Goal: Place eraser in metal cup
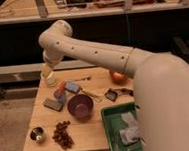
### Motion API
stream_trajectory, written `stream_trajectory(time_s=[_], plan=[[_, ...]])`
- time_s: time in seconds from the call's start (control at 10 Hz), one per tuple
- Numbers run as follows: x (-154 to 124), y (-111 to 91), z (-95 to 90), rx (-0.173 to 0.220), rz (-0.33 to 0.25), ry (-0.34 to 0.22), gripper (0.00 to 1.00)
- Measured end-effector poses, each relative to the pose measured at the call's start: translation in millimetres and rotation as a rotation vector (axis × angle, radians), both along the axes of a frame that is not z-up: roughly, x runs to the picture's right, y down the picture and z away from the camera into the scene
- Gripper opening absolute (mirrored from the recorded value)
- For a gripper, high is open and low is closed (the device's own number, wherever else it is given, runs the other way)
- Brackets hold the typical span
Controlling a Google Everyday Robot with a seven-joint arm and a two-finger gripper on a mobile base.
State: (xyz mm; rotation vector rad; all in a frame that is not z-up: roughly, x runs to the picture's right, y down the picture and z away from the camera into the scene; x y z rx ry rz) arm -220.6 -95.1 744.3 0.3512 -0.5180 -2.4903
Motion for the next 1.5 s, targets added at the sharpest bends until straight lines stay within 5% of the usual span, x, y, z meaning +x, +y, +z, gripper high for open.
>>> stream_trajectory(time_s=[0.3,0.7,1.1,1.5], plan=[[-21,35,30.3,-0.043,-0.122,0.006,0.80],[-38,66,46.6,-0.184,-0.144,-0.079,0.80],[-41,67,44.0,-0.183,-0.164,-0.070,0.80],[-92,87,43.0,-0.192,-0.198,-0.063,0.80]])
